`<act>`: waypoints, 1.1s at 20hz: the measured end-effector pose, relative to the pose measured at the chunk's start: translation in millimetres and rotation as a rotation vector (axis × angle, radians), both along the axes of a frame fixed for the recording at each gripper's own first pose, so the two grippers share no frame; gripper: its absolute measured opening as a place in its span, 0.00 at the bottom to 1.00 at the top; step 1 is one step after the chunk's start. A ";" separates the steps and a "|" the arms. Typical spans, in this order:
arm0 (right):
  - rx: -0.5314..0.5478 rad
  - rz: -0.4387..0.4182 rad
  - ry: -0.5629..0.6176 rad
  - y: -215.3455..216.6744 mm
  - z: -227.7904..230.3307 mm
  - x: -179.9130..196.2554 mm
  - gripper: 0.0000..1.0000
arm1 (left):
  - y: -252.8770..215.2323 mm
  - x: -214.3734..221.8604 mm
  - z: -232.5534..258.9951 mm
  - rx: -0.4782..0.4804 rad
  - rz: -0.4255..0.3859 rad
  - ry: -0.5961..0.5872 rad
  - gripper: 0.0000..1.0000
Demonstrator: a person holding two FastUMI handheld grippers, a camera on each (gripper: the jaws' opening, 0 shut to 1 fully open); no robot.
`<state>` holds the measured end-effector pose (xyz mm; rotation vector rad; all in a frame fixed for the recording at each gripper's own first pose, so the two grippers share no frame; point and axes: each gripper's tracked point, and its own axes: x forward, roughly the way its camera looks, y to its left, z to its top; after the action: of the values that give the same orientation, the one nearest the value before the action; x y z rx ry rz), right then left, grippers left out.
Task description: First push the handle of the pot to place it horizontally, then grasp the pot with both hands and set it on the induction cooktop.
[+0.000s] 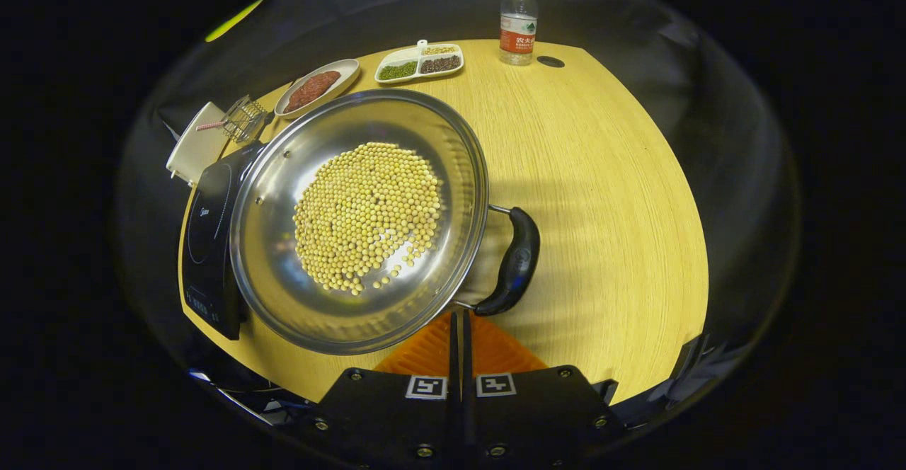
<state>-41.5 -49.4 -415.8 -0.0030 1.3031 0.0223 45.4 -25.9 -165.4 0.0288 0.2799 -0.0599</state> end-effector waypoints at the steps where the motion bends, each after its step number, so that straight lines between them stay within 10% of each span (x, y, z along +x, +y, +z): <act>1: -0.005 0.001 -0.002 -3.8 -1.0 3.7 0.01 | -1.1 -1.2 -2.8 -0.004 0.000 0.005 1.00; 22: -0.023 0.042 -0.119 -51.3 0.2 68.9 0.05 | -24.9 2.8 -109.9 0.038 -0.032 0.214 0.95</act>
<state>27.4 -100.8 -415.7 -0.0506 1.1840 0.0423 48.3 -50.8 -275.3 0.0646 0.4947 -0.0892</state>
